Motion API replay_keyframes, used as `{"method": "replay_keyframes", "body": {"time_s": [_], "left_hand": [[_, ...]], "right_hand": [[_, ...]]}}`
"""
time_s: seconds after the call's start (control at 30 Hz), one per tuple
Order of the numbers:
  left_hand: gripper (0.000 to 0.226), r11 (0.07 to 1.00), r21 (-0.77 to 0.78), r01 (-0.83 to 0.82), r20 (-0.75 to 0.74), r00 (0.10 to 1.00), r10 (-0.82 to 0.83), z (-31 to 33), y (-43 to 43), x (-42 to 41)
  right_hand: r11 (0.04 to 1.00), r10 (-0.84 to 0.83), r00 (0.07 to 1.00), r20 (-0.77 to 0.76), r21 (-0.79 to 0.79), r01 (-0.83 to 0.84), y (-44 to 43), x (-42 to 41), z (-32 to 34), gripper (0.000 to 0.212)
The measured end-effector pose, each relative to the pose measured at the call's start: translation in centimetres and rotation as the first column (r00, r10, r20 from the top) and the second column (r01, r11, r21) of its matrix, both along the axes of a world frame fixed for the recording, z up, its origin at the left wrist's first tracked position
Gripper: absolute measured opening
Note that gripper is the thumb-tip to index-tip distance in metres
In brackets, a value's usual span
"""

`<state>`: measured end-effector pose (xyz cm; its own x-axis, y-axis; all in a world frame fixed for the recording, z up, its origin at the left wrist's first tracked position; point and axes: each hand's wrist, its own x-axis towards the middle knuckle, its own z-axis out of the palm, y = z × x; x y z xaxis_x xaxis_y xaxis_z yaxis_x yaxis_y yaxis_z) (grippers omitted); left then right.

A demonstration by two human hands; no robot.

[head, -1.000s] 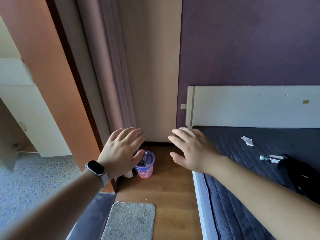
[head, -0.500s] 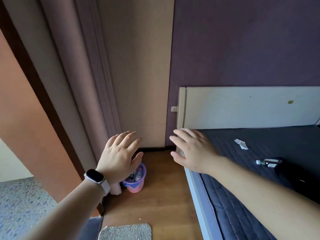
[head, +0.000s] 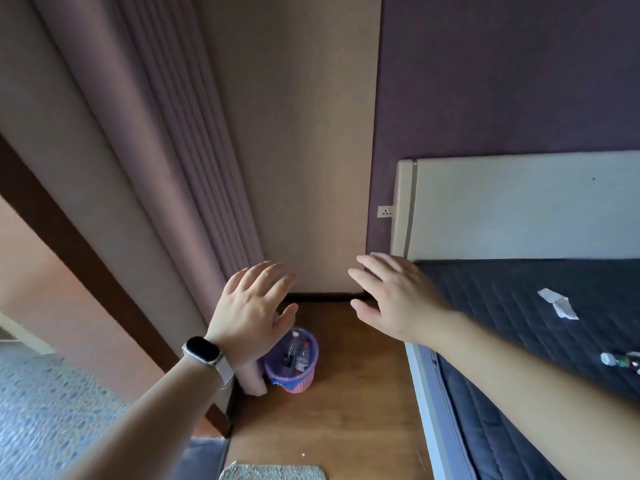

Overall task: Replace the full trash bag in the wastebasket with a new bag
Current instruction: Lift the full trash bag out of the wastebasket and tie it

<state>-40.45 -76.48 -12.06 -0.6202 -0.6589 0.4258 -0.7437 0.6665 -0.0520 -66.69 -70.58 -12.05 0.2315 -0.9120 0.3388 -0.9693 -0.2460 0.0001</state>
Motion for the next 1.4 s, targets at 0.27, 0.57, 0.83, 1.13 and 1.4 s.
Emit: {"method": "replay_keyframes", "body": {"time_s": [0.27,0.57,0.83,1.13,1.4], "left_hand": [[0.043,0.999,-0.016,-0.038,-0.008,0.999,0.038,-0.8,-9.2,-11.0],[0.045,0.992,0.058,-0.11,0.022,0.994,0.109,-1.5,-17.9,-15.7],[0.051,0.963,0.163,-0.215,0.056,0.976,0.208,-6.0,-28.6,-15.3],[0.052,0.948,0.257,-0.187,-0.032,0.979,0.201,-9.2,-42.1,-14.4],[0.048,0.902,0.265,-0.341,-0.01,0.934,0.356,-9.2,-44.6,-10.4]], "right_hand": [[0.998,0.059,0.998,0.014,0.029,-0.06,-10.7,-11.2,-0.5,0.05],[0.988,0.146,0.989,0.016,0.052,-0.147,-20.7,-16.1,-0.5,0.047],[0.974,0.159,0.987,-0.005,0.165,-0.156,-31.6,-16.6,-3.9,0.05],[0.942,0.195,0.976,-0.097,0.295,-0.159,-45.6,-15.5,-3.3,0.057],[0.874,0.433,0.898,-0.081,0.282,-0.396,-54.1,-9.7,-5.1,0.056]]}}
